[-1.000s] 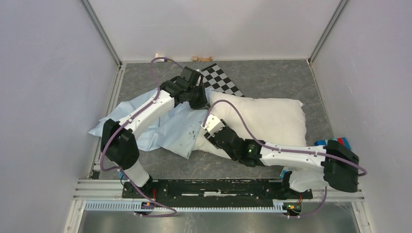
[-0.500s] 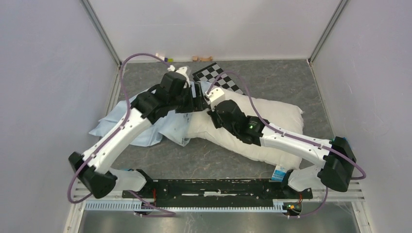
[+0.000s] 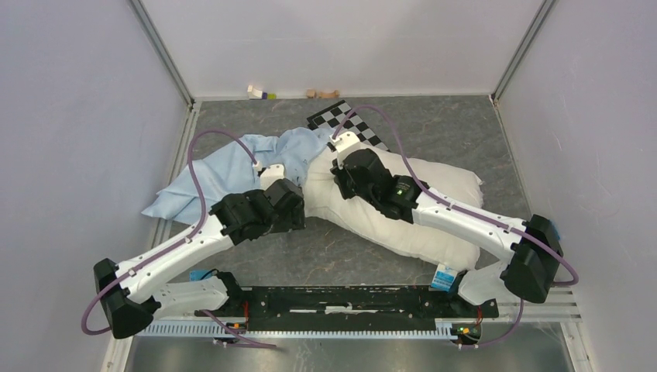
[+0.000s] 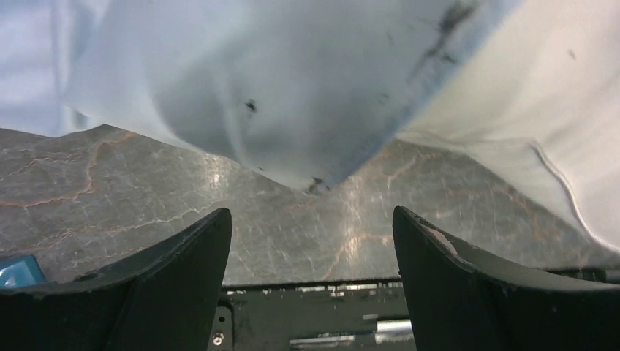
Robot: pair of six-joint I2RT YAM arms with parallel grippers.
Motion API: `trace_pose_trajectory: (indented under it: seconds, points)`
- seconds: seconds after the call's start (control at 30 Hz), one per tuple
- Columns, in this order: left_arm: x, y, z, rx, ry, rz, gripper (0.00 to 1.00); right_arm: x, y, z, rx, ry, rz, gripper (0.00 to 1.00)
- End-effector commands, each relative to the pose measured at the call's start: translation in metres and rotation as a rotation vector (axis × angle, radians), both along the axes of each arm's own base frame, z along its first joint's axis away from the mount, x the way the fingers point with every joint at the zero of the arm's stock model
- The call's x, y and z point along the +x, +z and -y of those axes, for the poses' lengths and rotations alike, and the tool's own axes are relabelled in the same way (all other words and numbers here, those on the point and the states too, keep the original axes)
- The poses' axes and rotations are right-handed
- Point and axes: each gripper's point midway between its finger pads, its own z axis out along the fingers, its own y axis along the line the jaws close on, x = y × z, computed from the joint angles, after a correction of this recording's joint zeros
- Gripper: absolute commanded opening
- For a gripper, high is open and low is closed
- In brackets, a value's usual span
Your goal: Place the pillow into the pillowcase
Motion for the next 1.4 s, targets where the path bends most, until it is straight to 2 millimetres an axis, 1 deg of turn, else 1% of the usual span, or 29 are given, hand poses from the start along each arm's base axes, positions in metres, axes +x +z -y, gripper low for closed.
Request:
trace_pose_trajectory:
  seconds: [0.0,0.1,0.17,0.2,0.27,0.3,0.33,0.37,0.4,0.5,0.53,0.6,0.67,0.73,0.77,0.83,0.87,0.97,1.0,1.07,1.13,1.2,1.27,1.3,1.37]
  points:
    - [0.028,0.000,-0.012,0.024,0.199,0.127,0.85,0.012,0.045,-0.015,0.137,-0.008,0.067,0.00]
    - [0.036,-0.010,-0.007,0.020,0.232,0.146,0.76,0.012,0.049,-0.016,0.147,-0.009,0.073,0.00]
    - [0.044,-0.013,-0.008,0.043,0.249,0.175,0.66,0.012,0.052,-0.017,0.156,-0.003,0.074,0.00]
    - [0.047,-0.013,-0.006,0.055,0.246,0.181,0.59,0.011,0.054,-0.017,0.161,-0.002,0.076,0.00]
    - [0.048,-0.006,0.001,0.069,0.211,0.161,0.37,0.012,0.060,-0.017,0.163,-0.004,0.085,0.00]
    - [0.047,0.006,0.010,0.046,0.179,0.152,0.20,0.013,0.062,-0.016,0.161,-0.010,0.088,0.00]
    - [0.045,0.020,0.022,0.017,0.125,0.156,0.12,0.012,0.067,-0.015,0.161,-0.008,0.095,0.00]
    - [0.041,0.041,0.038,-0.029,0.056,0.157,0.05,0.012,0.070,-0.015,0.166,-0.007,0.099,0.00]
    - [0.036,0.062,0.054,-0.071,-0.003,0.157,0.03,0.012,0.073,-0.015,0.173,-0.007,0.104,0.00]
    - [0.012,0.139,0.102,-0.168,-0.204,0.217,0.02,0.006,0.083,-0.022,0.205,0.007,0.107,0.00]
    - [0.007,0.159,0.112,-0.198,-0.243,0.236,0.02,0.003,0.086,-0.025,0.214,0.015,0.109,0.00]
    - [0.005,0.181,0.128,-0.270,-0.300,0.267,0.02,-0.004,0.092,-0.033,0.239,0.036,0.110,0.00]
    - [0.013,0.189,0.132,-0.321,-0.314,0.290,0.02,-0.008,0.095,-0.036,0.258,0.048,0.105,0.00]
    - [0.031,0.186,0.131,-0.395,-0.304,0.233,0.02,-0.010,0.098,-0.036,0.273,0.051,0.101,0.00]
    - [0.044,0.185,0.128,-0.426,-0.286,0.230,0.02,-0.012,0.102,-0.035,0.285,0.054,0.102,0.00]
    - [0.057,0.188,0.129,-0.436,-0.296,0.250,0.02,-0.017,0.111,-0.036,0.309,0.067,0.100,0.00]
    - [0.064,0.188,0.131,-0.429,-0.304,0.244,0.02,-0.020,0.117,-0.037,0.317,0.071,0.104,0.00]
    - [0.082,0.188,0.143,-0.430,-0.335,0.207,0.02,-0.031,0.145,-0.039,0.334,0.083,0.133,0.00]
    - [0.089,0.189,0.145,-0.433,-0.334,0.204,0.02,-0.034,0.152,-0.041,0.342,0.094,0.137,0.00]
    - [0.104,0.181,0.148,-0.430,-0.311,0.164,0.02,-0.038,0.166,-0.046,0.367,0.131,0.142,0.00]
    - [0.124,0.164,0.142,-0.410,-0.244,0.114,0.02,-0.041,0.174,-0.055,0.386,0.197,0.135,0.00]
    - [0.140,0.143,0.137,-0.410,-0.175,0.057,0.02,-0.037,0.169,-0.064,0.403,0.258,0.089,0.00]
    - [0.152,0.118,0.131,-0.395,-0.106,0.007,0.02,-0.035,0.159,-0.066,0.396,0.282,0.071,0.00]
    - [0.156,0.105,0.129,-0.397,-0.086,-0.021,0.02,-0.034,0.155,-0.065,0.386,0.280,0.072,0.03]
    - [0.159,0.086,0.122,-0.399,-0.039,-0.042,0.02,-0.033,0.140,-0.059,0.342,0.272,0.073,0.18]
